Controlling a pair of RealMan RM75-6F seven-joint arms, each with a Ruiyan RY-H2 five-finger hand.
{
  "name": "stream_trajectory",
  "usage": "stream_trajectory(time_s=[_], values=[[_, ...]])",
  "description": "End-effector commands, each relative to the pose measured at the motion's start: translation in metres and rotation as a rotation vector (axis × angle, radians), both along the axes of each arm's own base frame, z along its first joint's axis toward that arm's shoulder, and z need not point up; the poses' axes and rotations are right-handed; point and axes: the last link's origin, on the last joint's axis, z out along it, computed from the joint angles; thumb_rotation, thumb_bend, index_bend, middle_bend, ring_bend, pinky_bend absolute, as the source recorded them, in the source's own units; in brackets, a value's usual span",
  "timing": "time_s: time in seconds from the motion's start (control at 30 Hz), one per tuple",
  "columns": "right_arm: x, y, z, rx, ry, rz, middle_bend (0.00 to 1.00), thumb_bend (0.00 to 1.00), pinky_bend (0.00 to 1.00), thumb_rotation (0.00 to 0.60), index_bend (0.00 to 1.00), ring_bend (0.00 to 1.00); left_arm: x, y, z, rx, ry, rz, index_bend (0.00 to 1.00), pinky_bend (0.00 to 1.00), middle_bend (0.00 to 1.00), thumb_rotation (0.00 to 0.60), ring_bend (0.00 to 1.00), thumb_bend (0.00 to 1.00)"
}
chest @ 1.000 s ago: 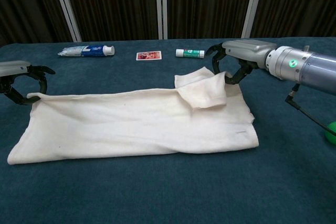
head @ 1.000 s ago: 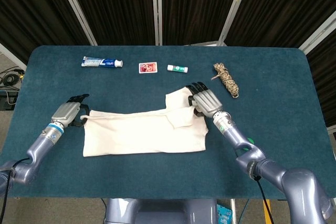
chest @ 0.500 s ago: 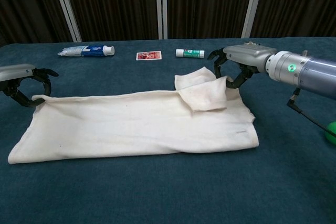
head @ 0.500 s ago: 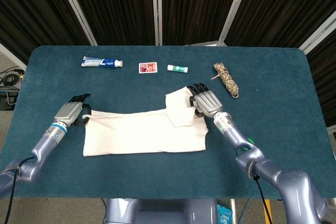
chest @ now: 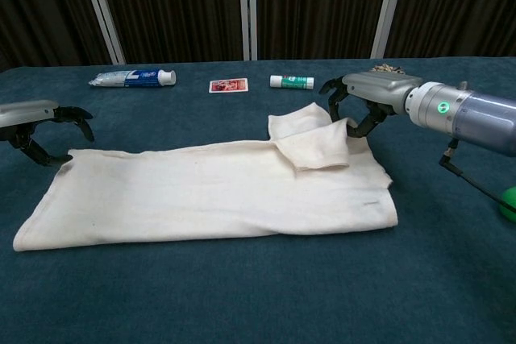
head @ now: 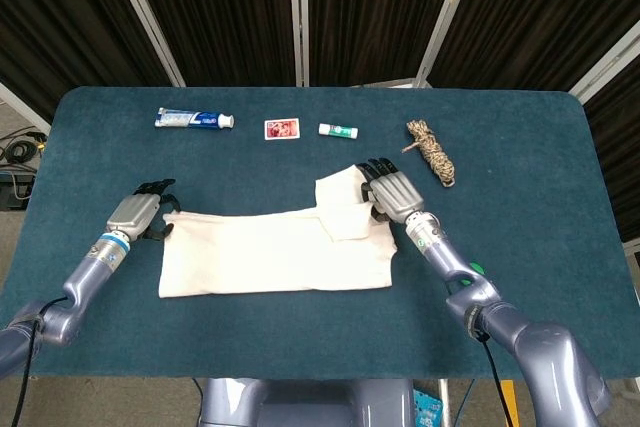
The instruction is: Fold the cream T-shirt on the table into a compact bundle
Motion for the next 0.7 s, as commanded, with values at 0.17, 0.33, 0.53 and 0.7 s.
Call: stream_trajectory(time_s=[0.17, 0.33, 0.53, 0.7], values=[[-0.002, -0.001, -0.001, -0.007, 0.009, 0.0, 0.1, 0.42, 0.0, 0.6, 0.73, 0.0, 0.001, 0.002, 0.011, 0.006, 0.027, -0.002, 0.0, 0.0, 0.0, 0.6, 0.0, 0.42], [0.0, -0.004, 0.0, -0.018, 0.018, 0.002, 0.1, 0.42, 0.0, 0.6, 0.73, 0.0, 0.005, 0.003, 0.019, 0.041, 0.01, -0.01, 0.0, 0.0, 0.0, 0.6, 0.0, 0.42], [-0.003, -0.005, -0.001, -0.021, 0.058, 0.005, 0.1, 0.42, 0.0, 0.6, 0.73, 0.0, 0.007, 0.004, 0.028, 0.063, -0.003, -0.015, 0.0, 0.0, 0.0, 0.6, 0.0, 0.42], [-0.004, -0.007, -0.001, -0.032, 0.071, -0.001, 0.1, 0.42, 0.0, 0.6, 0.73, 0.0, 0.007, 0.004, 0.032, 0.071, -0.003, -0.021, 0.0, 0.0, 0.0, 0.6, 0.0, 0.42]])
